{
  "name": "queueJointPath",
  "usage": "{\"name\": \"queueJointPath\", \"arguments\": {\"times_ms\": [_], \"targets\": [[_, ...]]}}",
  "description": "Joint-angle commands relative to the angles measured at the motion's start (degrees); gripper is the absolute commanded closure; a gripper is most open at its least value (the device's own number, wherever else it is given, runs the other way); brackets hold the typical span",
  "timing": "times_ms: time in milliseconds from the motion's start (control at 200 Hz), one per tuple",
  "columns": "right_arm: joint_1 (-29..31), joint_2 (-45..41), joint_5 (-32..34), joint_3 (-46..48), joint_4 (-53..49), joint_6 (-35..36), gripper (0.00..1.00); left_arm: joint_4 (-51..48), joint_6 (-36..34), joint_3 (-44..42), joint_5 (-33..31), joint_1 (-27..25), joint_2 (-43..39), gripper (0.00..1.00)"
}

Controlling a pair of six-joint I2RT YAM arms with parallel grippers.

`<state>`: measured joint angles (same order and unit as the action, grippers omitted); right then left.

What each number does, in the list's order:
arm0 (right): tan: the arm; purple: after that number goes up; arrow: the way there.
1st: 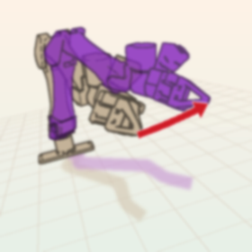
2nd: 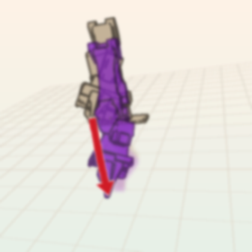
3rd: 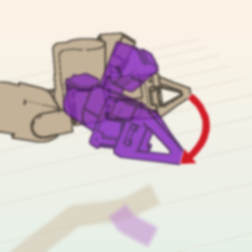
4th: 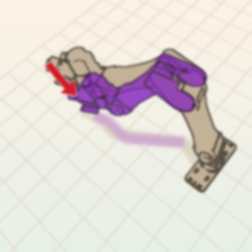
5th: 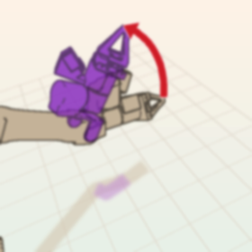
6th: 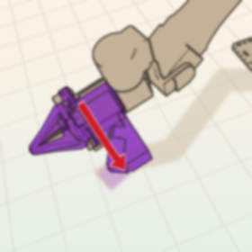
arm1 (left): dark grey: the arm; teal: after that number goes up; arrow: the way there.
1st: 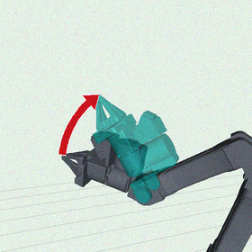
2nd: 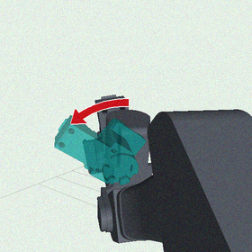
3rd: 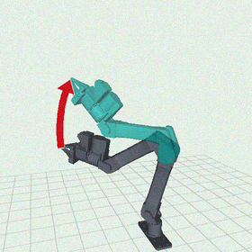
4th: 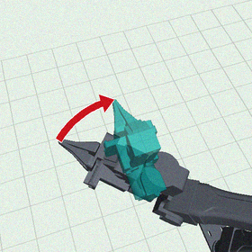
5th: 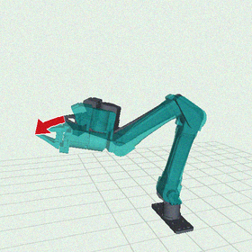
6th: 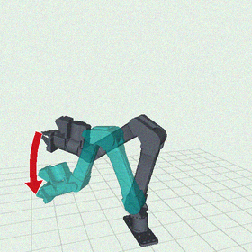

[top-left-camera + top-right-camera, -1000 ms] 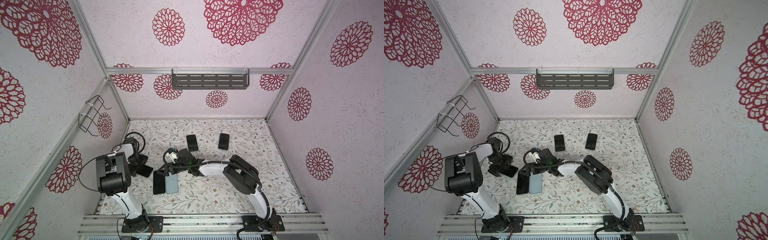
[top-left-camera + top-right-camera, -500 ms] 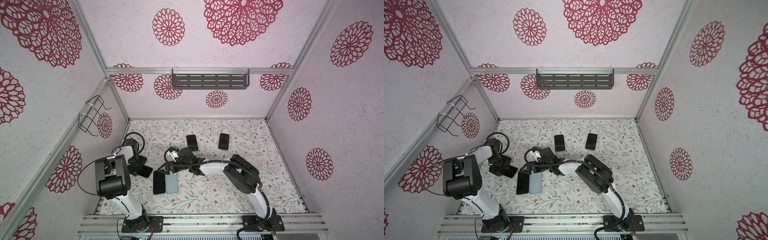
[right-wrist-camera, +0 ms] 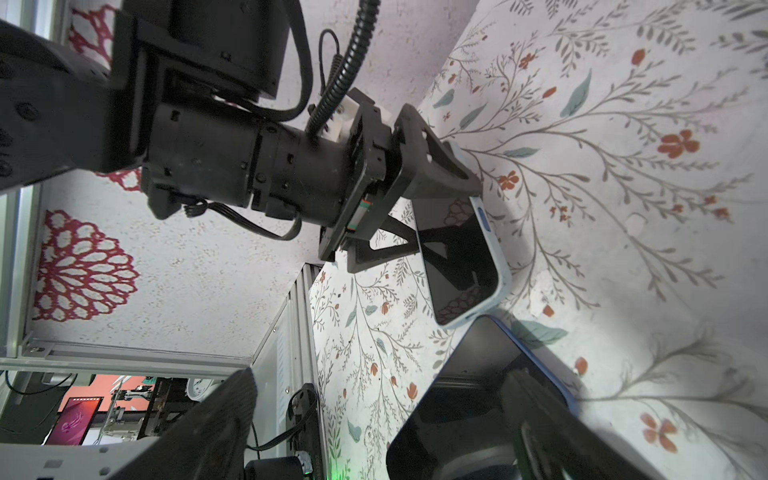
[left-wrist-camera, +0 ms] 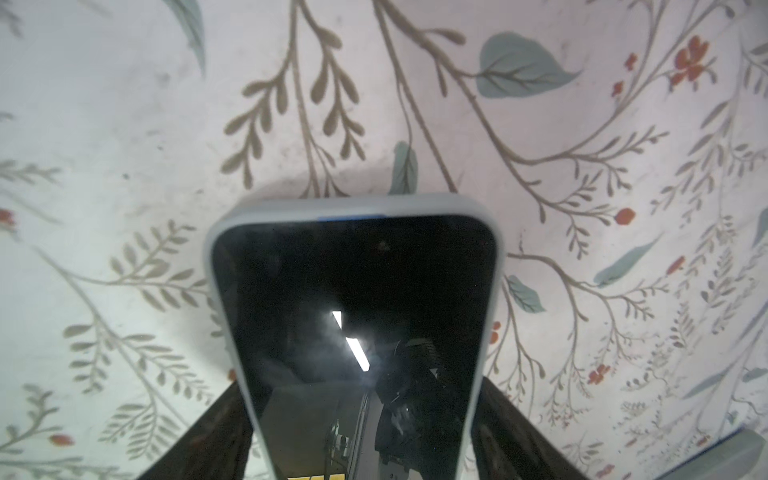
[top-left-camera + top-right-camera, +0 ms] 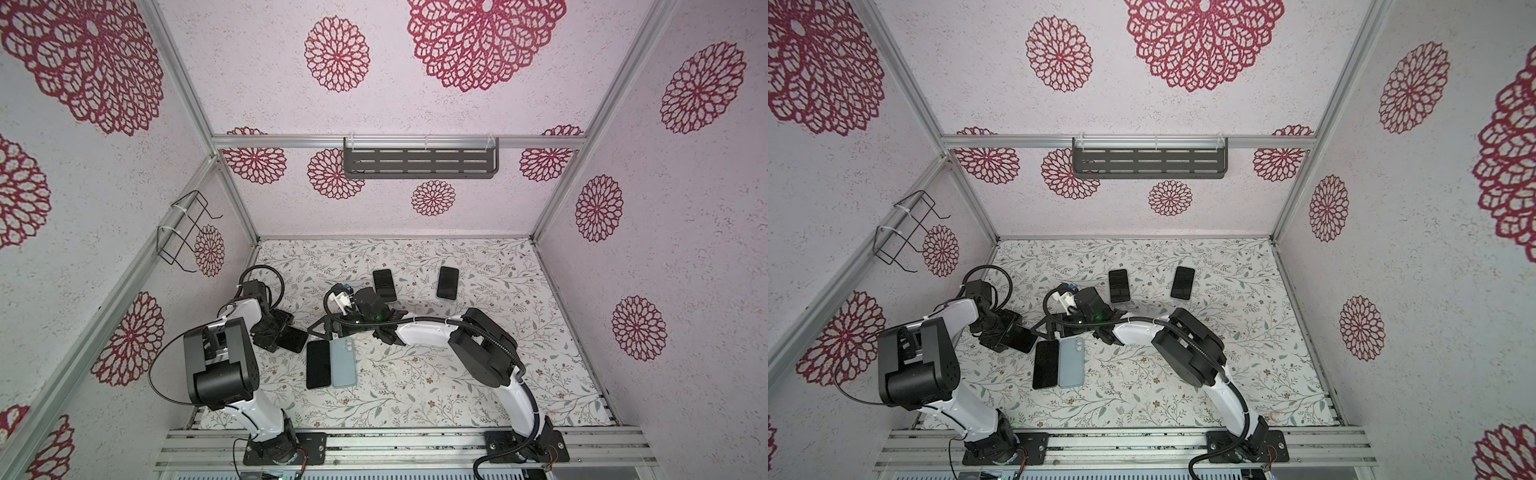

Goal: Take the phone out of the phone case

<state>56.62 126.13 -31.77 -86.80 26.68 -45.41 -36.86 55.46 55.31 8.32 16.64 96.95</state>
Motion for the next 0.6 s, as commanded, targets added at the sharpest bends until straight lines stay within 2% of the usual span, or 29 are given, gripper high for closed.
{"name": "queueJointPath", "arguments": {"times_ms": [0,405,590], "targets": [[-0.06,1.79,-0.45,-2.54,-0.65,-1.30,0.04,3.66,-0.89,-1.99,6.04,0.74,-0.50,0.36],[-0.19,9.05,0.95,-11.17,-4.51,-0.82,0.07,5.22,-3.21,-2.66,10.74,2.34,-2.36,0.38],[-0.19,12.77,1.09,-16.17,-6.62,0.08,0.15,6.52,-3.61,-2.66,13.14,2.29,-2.73,0.39]]}}
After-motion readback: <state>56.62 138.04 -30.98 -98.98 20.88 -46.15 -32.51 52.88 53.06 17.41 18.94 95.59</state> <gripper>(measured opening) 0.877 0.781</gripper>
